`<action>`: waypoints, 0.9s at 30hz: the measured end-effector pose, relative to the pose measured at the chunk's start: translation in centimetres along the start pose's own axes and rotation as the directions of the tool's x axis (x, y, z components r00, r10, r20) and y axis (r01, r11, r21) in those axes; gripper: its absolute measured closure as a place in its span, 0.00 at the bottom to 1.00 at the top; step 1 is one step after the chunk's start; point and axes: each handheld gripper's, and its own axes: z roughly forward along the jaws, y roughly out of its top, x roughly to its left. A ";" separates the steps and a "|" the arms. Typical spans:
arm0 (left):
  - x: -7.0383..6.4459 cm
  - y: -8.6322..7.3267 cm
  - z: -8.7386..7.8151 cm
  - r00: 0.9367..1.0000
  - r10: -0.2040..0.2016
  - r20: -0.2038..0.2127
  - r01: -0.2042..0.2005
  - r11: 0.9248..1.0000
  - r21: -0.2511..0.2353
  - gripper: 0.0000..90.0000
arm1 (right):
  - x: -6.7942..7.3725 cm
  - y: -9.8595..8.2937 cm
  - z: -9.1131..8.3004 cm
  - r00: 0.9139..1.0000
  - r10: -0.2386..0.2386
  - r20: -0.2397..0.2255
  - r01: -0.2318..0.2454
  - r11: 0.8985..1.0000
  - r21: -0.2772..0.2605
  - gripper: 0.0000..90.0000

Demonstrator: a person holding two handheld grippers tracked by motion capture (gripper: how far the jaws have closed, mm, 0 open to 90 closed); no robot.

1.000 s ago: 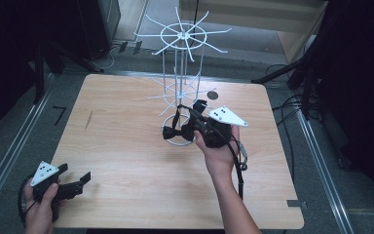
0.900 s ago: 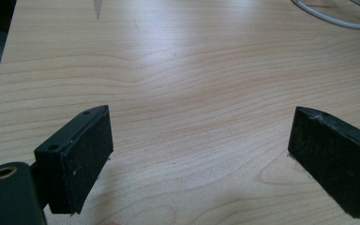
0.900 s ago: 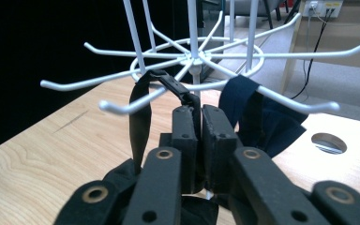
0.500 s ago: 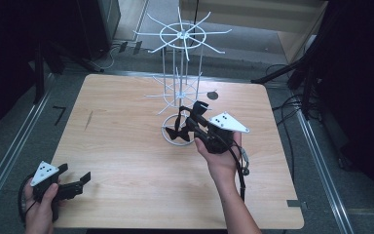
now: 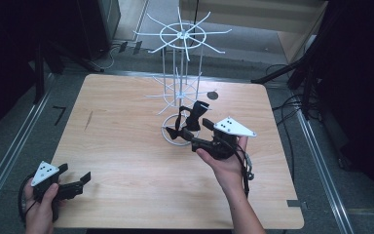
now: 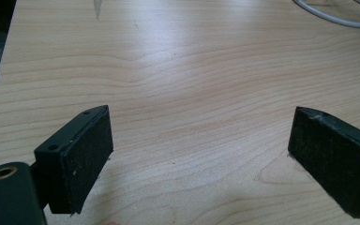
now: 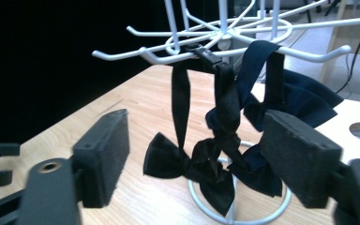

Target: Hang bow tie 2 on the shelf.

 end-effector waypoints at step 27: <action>0.0 0.0 0.0 1.000 0.004 -0.001 -0.004 1.000 0.005 0.08 | -1.9 -3.2 -2.9 0.997 -0.016 0.076 0.014 1.000 0.022 0.15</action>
